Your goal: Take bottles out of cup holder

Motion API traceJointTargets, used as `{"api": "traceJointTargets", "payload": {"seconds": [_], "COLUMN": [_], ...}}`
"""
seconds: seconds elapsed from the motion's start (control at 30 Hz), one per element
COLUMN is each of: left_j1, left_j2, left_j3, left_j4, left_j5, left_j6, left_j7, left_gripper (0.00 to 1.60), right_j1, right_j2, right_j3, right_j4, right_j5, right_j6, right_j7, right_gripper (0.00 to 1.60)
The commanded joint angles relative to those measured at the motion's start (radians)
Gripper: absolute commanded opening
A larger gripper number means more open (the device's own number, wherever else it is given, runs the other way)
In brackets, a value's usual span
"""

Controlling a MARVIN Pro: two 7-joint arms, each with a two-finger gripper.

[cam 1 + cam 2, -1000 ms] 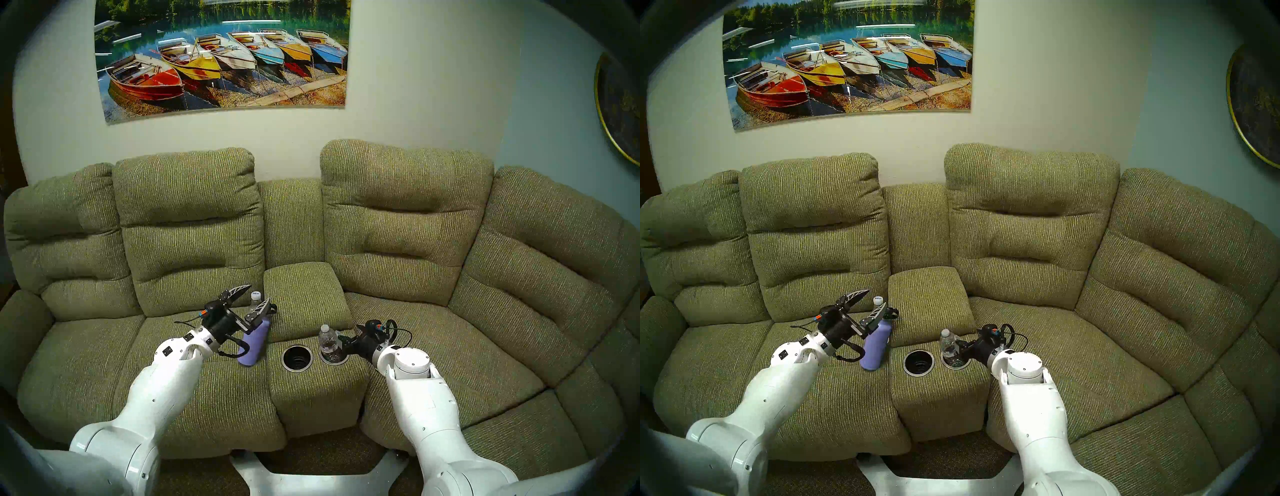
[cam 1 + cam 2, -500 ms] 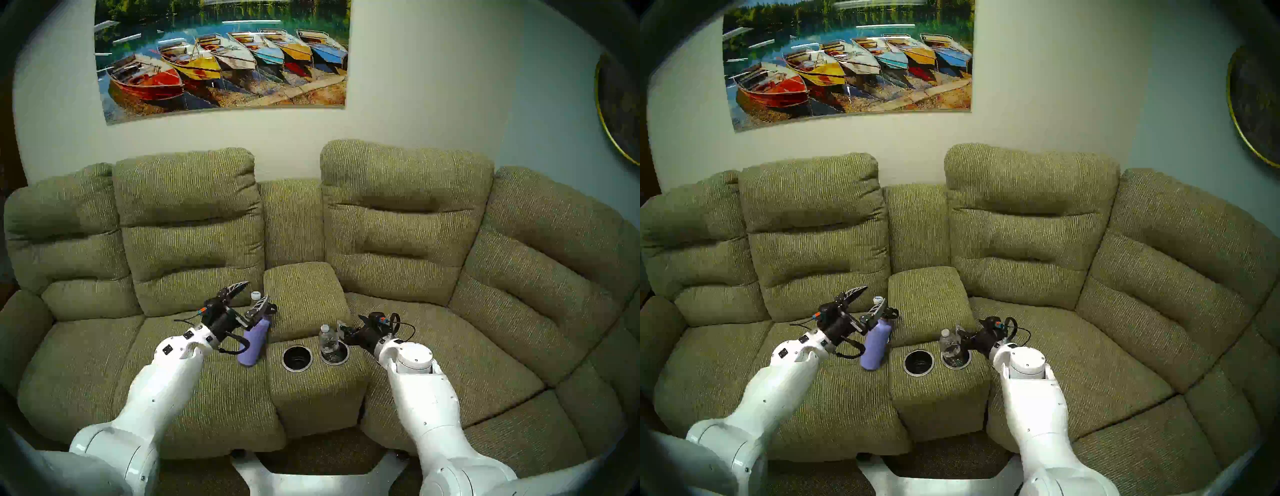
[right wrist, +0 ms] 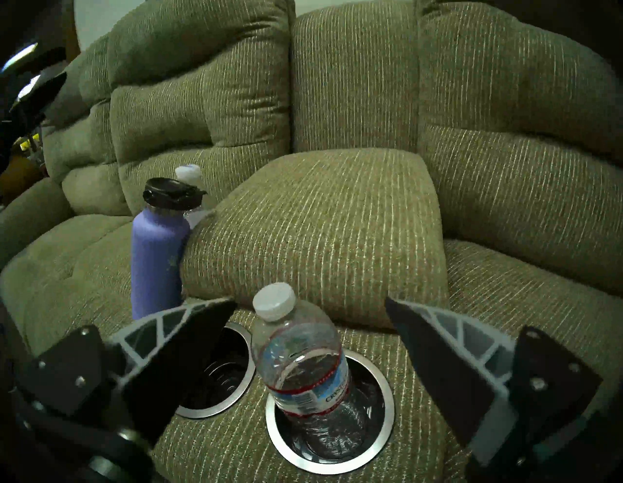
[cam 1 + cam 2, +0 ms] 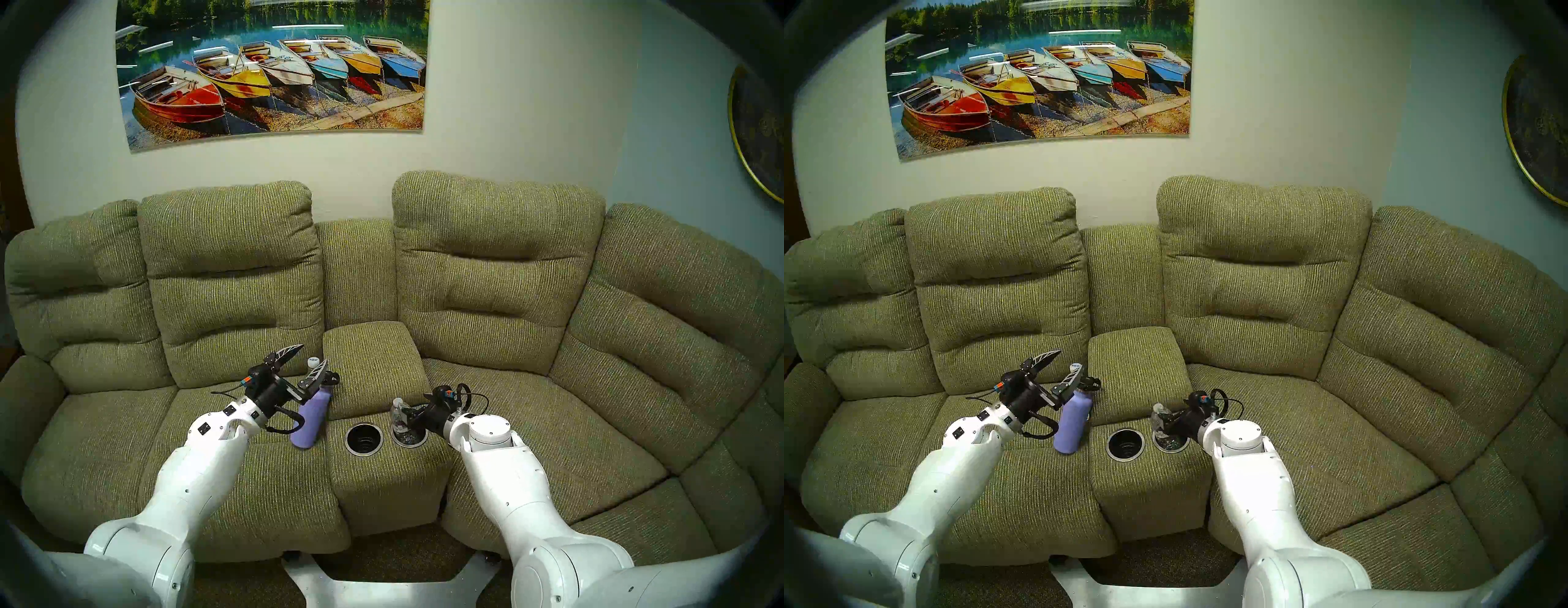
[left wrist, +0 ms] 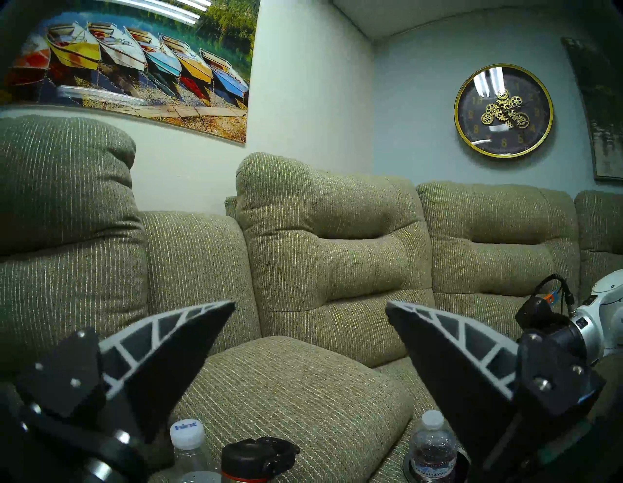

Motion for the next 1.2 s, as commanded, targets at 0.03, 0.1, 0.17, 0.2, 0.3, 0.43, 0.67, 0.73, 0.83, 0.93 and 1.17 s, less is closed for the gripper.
{"api": "traceJointTargets", "payload": {"seconds": [0.03, 0.1, 0.17, 0.2, 0.3, 0.43, 0.67, 0.73, 0.83, 0.93, 1.17], "left_j1": [-0.017, -0.02, -0.024, -0.024, -0.03, -0.037, -0.045, -0.049, -0.051, -0.055, -0.061], "left_j2": [0.003, 0.004, 0.005, 0.005, 0.004, 0.003, 0.004, 0.004, 0.004, 0.004, 0.005], "left_j3": [-0.003, -0.003, -0.004, -0.004, -0.005, -0.007, -0.01, -0.012, -0.013, -0.016, -0.021], "left_j4": [-0.002, 0.001, 0.007, 0.007, 0.016, 0.026, 0.038, 0.045, 0.049, 0.057, 0.069], "left_j5": [-0.004, -0.005, -0.006, -0.006, -0.006, -0.007, -0.008, -0.008, -0.009, -0.01, -0.012], "left_j6": [-0.003, -0.003, -0.003, -0.003, -0.004, -0.006, -0.007, -0.007, -0.008, -0.011, -0.012], "left_j7": [-0.008, -0.009, -0.01, -0.01, -0.011, -0.013, -0.016, -0.018, -0.019, -0.023, -0.03], "left_gripper": [1.6, 1.6, 1.6, 1.6, 1.6, 1.6, 1.6, 1.6, 1.6, 1.6, 1.6], "right_j1": [0.115, 0.129, 0.152, 0.152, 0.176, 0.213, 0.264, 0.286, 0.302, 0.329, 0.368], "right_j2": [-0.006, -0.005, -0.001, -0.001, -0.004, -0.007, -0.008, -0.011, -0.012, -0.016, -0.023], "right_j3": [-0.006, -0.009, -0.021, -0.021, -0.025, -0.032, -0.042, -0.045, -0.048, -0.047, -0.047], "right_j4": [0.076, 0.096, 0.127, 0.127, 0.164, 0.216, 0.286, 0.316, 0.341, 0.388, 0.453], "right_j5": [-0.011, -0.02, -0.036, -0.036, -0.045, -0.062, -0.081, -0.089, -0.097, -0.106, -0.121], "right_j6": [-0.02, -0.022, -0.022, -0.022, -0.027, -0.024, -0.024, -0.025, -0.026, -0.032, -0.026], "right_j7": [-0.031, -0.035, -0.033, -0.033, -0.036, -0.053, -0.047, -0.049, -0.056, -0.07, -0.092], "right_gripper": [1.6, 1.6, 1.6, 1.6, 1.6, 1.6, 1.6, 1.6, 1.6, 1.6, 1.6]}}
